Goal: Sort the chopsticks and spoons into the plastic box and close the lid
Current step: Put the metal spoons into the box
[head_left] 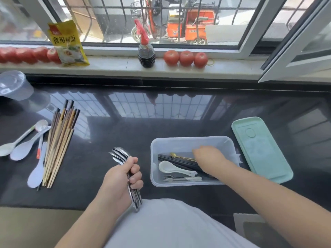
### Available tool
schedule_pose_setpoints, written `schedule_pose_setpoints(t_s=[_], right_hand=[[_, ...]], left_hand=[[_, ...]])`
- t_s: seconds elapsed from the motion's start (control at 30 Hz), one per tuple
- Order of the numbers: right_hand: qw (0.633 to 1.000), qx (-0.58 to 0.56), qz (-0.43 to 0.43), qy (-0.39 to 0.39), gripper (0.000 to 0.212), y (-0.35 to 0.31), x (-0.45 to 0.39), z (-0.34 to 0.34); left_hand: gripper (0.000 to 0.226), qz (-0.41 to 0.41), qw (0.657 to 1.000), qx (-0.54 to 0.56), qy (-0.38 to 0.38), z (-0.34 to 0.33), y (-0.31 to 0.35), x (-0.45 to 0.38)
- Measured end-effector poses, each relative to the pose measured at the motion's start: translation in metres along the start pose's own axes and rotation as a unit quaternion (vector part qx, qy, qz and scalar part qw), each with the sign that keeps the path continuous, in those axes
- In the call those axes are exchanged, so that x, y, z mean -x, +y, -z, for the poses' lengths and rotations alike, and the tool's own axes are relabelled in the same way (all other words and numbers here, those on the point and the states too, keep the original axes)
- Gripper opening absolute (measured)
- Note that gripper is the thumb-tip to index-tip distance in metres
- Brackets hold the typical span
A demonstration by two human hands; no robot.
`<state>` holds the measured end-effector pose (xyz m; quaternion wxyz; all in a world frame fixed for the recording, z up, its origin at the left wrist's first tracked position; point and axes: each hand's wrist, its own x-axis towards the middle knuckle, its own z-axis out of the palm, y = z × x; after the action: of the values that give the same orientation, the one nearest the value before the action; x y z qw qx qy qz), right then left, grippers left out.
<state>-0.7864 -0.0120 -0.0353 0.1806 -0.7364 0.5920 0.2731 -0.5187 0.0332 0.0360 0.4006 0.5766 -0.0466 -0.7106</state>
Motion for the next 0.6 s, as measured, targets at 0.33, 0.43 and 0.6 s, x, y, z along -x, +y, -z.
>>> schedule_pose_setpoints(t_s=[0.33, 0.43, 0.6], right_hand=[[0.995, 0.071, 0.066, -0.003, 0.022, -0.002, -0.031, -0.024], [0.994, 0.082, 0.07, -0.013, 0.022, -0.005, -0.031, -0.023], [0.986, 0.136, 0.087, -0.027, 0.021, -0.003, -0.027, -0.014]], left_hand=[[0.01, -0.024, 1.0, 0.012, 0.008, 0.001, 0.0, -0.001], [0.011, -0.018, 1.0, 0.01, 0.008, 0.002, -0.004, -0.001], [0.01, -0.018, 1.0, 0.003, 0.0, 0.001, -0.007, 0.001]])
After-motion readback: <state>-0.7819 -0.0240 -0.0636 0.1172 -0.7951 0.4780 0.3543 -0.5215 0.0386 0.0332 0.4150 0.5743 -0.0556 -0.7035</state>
